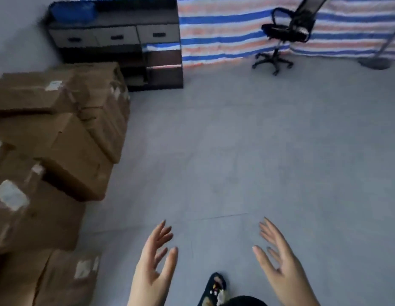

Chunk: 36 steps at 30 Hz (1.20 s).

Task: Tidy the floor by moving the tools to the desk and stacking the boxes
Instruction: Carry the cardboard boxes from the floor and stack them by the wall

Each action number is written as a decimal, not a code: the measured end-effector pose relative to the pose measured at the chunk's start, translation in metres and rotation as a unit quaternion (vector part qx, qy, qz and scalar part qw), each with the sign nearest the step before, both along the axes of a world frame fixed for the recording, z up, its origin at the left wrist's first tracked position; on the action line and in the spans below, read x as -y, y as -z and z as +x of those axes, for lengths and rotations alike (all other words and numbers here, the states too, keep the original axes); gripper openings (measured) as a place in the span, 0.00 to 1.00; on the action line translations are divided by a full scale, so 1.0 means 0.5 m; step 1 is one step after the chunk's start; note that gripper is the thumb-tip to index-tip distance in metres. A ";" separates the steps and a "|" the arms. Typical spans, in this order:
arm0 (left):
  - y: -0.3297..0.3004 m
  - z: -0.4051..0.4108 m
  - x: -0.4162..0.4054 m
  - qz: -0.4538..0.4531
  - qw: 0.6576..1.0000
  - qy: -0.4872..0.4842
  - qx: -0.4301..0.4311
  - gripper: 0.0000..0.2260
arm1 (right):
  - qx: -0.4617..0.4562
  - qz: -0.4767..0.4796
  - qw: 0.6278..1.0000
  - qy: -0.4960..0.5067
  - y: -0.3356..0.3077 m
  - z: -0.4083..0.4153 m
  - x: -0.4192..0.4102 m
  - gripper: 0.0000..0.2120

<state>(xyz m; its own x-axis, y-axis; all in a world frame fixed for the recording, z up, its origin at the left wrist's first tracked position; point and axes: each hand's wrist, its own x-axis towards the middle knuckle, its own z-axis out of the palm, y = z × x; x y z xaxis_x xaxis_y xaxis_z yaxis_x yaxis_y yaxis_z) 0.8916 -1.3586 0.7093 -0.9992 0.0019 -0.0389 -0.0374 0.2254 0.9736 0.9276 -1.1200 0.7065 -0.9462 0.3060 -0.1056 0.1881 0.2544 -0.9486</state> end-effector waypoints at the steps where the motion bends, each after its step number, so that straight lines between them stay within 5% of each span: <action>1: -0.005 -0.021 -0.040 -0.001 1.000 0.025 -0.001 0.25 | -0.001 -0.001 1.000 0.025 -0.003 0.001 -0.032 0.32; 14: 0.016 -0.332 -0.540 -0.022 0.955 0.296 -0.019 0.20 | 0.014 -0.062 0.934 0.351 0.033 -0.054 -0.400 0.25; 22: -0.017 -0.568 -0.980 0.007 0.894 0.448 -0.020 0.21 | -0.043 -0.037 0.859 0.509 -0.002 -0.197 -0.731 0.36; 30: -0.002 -0.648 -1.305 -0.010 0.820 0.571 0.040 0.23 | -0.014 -0.056 0.781 0.622 0.009 -0.225 -0.928 0.36; 36: 0.017 -0.672 -1.564 -0.018 0.806 0.590 0.039 0.22 | -0.008 -0.047 0.763 0.645 0.019 -0.237 -1.162 0.37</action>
<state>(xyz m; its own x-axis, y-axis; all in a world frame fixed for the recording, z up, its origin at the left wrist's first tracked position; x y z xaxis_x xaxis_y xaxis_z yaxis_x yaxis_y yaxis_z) 0.5555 -0.5764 0.7009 -0.2980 0.9467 -0.1227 0.1634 0.1772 0.9705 0.8090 -0.5389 0.6970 0.1334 0.9754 -0.1756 0.2139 -0.2013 -0.9559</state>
